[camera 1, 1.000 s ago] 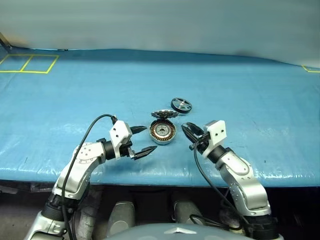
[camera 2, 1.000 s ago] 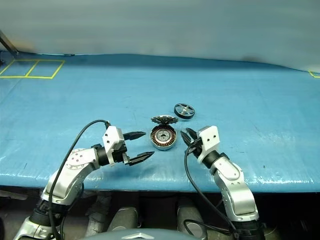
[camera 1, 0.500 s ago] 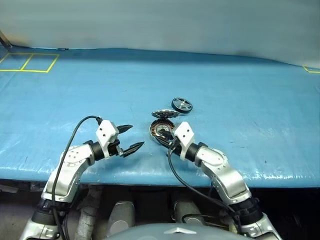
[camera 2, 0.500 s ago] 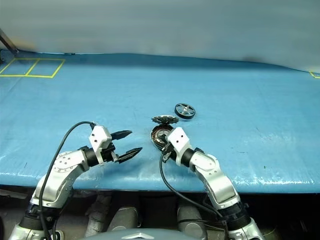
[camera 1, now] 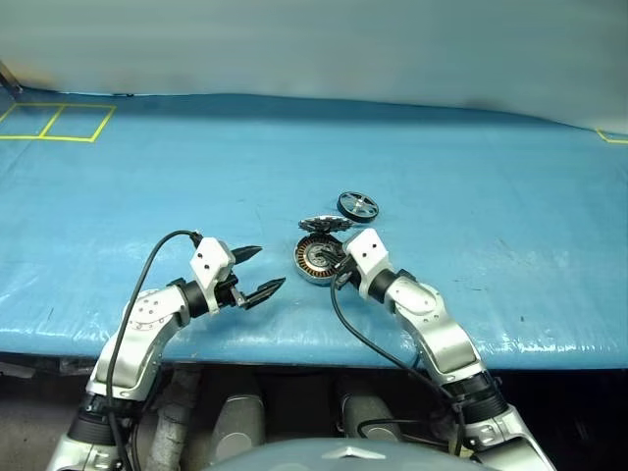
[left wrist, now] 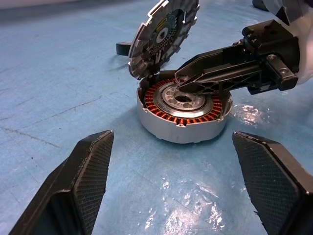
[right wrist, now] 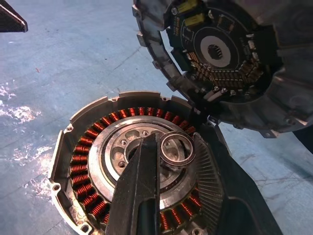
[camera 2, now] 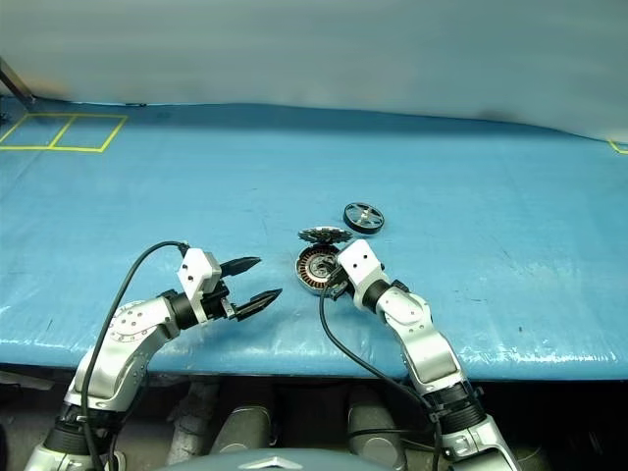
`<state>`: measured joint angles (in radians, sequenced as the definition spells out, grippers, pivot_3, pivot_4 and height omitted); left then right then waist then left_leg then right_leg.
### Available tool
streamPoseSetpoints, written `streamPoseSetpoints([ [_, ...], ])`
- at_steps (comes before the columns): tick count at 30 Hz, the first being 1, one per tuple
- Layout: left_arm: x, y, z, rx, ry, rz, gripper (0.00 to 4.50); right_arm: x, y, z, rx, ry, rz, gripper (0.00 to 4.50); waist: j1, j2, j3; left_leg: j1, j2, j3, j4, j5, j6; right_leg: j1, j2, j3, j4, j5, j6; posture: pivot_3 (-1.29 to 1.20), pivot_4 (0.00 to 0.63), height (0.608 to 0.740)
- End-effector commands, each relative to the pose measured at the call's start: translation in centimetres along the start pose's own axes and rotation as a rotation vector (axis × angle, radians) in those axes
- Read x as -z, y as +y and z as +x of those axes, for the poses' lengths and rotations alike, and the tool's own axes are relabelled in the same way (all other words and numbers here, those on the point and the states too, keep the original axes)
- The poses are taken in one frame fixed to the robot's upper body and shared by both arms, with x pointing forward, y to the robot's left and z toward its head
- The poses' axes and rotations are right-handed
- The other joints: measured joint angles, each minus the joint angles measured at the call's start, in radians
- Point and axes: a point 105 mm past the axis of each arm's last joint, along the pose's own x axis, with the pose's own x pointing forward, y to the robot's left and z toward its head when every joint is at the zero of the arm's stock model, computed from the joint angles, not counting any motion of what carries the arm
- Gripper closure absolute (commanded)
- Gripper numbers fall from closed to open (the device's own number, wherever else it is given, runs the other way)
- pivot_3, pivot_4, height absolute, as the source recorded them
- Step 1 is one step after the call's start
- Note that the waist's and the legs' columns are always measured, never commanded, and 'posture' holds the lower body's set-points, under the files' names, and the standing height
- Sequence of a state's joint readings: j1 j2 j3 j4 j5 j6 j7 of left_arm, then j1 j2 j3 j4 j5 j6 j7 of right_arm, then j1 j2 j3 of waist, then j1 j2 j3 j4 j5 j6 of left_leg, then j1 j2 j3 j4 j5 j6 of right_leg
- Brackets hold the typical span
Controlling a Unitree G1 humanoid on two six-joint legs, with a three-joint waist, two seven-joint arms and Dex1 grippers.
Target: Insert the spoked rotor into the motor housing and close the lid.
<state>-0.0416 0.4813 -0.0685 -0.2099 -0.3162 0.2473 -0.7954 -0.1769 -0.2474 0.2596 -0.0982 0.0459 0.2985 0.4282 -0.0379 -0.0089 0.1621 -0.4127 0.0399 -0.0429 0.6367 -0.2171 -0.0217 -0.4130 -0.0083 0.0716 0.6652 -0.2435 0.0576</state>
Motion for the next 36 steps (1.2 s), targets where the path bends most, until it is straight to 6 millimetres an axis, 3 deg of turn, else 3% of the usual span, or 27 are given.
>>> streamPoseSetpoints([
  [1,-0.8,-0.1,0.2,0.016,-0.023,0.027,0.34,-1.3,0.5,-0.1,-0.035,-0.052,0.010,3.84,0.000,0.000,0.000,0.000,0.000,0.000,0.000,0.000,0.000,0.000,0.000,0.000,0.000,0.000,0.000,0.00,0.150,0.740],
  [4,-0.6,0.0,0.1,0.015,-0.012,0.028,0.34,-1.6,0.8,-0.3,-0.049,-0.067,0.037,3.84,0.001,0.000,0.000,0.000,0.000,0.000,0.000,0.000,0.000,0.000,0.000,0.000,0.000,0.000,0.000,0.00,0.150,0.740],
  [9,-0.4,0.1,0.2,0.015,-0.008,0.021,0.34,-0.7,-0.4,-0.4,0.020,-0.026,0.035,3.84,0.000,0.000,0.000,0.000,0.000,0.000,0.000,0.000,0.000,0.000,0.000,0.000,0.000,0.000,0.000,0.00,0.150,0.740],
  [20,0.2,0.4,0.1,-0.001,0.009,0.014,0.34,0.0,0.7,-0.5,-0.042,0.001,0.046,3.84,0.000,0.000,0.000,0.001,0.000,0.000,0.000,0.000,0.000,0.001,0.000,0.000,0.000,0.000,0.000,0.00,0.150,0.740],
  [36,0.8,0.1,0.2,0.008,0.015,0.010,0.34,0.4,0.9,-0.2,-0.039,0.020,0.053,3.84,0.000,0.000,0.000,0.001,0.000,0.000,0.000,0.000,0.000,0.002,0.000,0.000,0.000,0.000,0.000,0.00,0.150,0.740],
])
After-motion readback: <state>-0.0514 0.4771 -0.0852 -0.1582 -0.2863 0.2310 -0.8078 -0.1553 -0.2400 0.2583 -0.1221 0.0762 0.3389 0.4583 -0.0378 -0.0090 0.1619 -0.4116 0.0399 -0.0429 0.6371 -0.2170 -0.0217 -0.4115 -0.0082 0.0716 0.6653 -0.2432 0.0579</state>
